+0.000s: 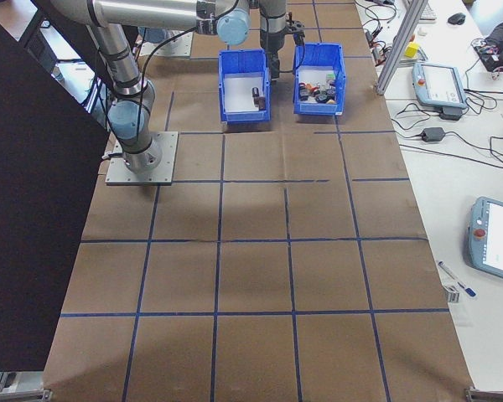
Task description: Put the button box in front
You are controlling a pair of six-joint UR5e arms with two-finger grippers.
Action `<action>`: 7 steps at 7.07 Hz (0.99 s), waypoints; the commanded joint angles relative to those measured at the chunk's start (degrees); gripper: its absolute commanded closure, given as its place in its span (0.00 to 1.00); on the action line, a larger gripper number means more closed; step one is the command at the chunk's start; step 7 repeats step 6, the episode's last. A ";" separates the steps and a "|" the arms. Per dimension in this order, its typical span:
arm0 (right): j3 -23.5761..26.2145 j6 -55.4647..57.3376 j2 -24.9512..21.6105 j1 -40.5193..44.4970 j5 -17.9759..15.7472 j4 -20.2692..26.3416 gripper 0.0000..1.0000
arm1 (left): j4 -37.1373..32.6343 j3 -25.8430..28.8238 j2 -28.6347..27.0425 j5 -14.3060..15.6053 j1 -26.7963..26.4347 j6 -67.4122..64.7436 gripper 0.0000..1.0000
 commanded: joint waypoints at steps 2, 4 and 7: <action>-0.50 1.88 0.18 -0.29 0.05 1.55 0.00 | 0.00 -0.01 0.03 0.03 0.00 -0.01 0.00; -0.50 1.88 0.18 -0.29 0.13 1.56 0.00 | 0.00 -0.01 0.03 0.03 0.00 -0.01 0.00; -0.50 1.88 0.18 -0.29 0.13 1.56 0.00 | 0.00 -0.10 0.03 0.03 0.00 -0.01 0.00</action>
